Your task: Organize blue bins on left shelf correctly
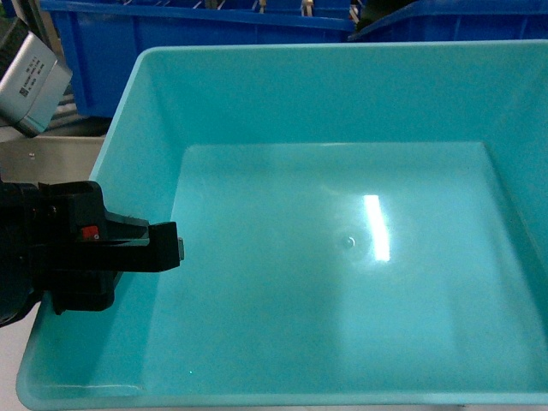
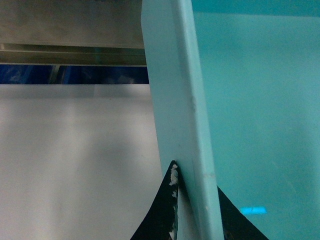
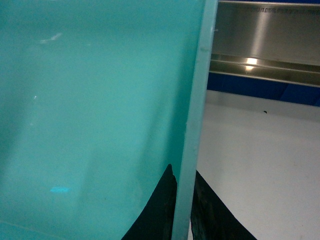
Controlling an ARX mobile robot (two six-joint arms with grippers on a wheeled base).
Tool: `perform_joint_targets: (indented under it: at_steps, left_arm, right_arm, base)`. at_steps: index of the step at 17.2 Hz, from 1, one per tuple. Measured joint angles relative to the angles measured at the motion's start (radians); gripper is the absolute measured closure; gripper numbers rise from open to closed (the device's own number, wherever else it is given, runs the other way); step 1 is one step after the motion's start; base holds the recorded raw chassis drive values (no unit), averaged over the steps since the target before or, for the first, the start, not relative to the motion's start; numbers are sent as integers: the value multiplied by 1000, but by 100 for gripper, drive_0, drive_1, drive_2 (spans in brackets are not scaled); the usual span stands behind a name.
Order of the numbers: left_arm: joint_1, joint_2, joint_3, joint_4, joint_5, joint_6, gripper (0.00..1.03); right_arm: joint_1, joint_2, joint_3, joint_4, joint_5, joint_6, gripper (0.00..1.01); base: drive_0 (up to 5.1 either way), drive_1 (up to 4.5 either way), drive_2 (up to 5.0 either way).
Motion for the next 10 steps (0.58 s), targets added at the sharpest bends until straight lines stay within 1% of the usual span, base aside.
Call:
perform_joint_targets:
  at_steps: [2,10]
  left_arm:
    - [0,-2,-4,-4,0,3,97]
    - [0,-2,-6,-3,-1,5,97]
  right_arm:
    - [1,1,-2,-5,0,0,94]
    - [5,1,-3,-4,1,0,94]
  base:
    - [0,0,0]
    - [-477,268,268]
